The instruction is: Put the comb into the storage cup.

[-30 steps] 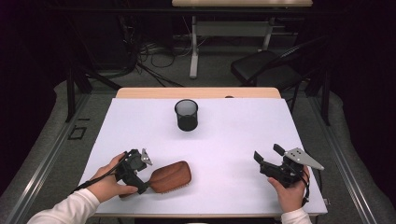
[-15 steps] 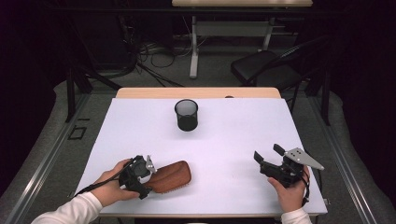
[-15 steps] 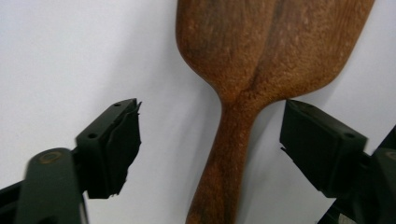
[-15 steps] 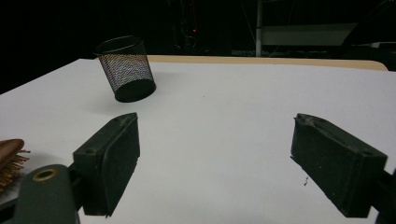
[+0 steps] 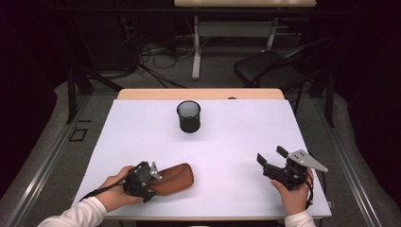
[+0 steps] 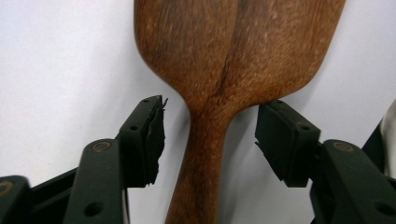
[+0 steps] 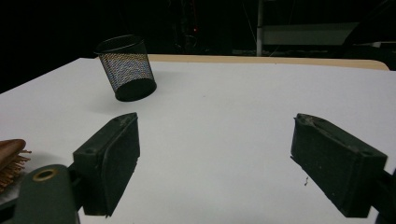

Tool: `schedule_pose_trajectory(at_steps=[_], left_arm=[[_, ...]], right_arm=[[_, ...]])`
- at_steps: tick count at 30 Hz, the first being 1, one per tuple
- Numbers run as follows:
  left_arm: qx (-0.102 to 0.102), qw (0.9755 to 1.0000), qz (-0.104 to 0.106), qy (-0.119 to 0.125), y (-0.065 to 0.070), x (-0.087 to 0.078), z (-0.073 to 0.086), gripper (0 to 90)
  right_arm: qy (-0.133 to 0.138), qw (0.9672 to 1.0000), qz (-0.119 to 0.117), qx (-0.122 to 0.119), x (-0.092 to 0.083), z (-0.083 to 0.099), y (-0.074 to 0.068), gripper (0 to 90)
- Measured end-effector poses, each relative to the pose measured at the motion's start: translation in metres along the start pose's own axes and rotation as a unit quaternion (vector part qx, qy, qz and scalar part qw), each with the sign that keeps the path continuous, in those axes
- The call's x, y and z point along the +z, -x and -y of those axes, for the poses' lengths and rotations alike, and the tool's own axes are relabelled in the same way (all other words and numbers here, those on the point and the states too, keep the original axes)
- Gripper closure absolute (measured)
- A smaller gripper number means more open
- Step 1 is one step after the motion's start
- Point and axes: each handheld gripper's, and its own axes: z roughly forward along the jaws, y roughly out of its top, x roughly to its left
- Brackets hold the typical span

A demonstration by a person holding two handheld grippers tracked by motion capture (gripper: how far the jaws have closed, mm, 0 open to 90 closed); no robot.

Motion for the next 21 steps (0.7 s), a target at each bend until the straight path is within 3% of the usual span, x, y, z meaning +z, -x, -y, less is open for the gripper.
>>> schedule_pose_trajectory(at_steps=[13, 21], left_arm=[[0.005, 0.9999, 0.015, -0.003, 0.0013, 0.0085, -0.0013, 51.2], [-0.005, 0.9996, 0.027, -0.001, -0.002, 0.0085, 0.0, 58.1]], right_arm=[[-0.001, 1.0, -0.001, 0.001, 0.0006, 0.0004, 0.0002, 15.3], [-0.003, 1.0, -0.002, 0.002, 0.0006, 0.0005, 0.0001, 15.3]])
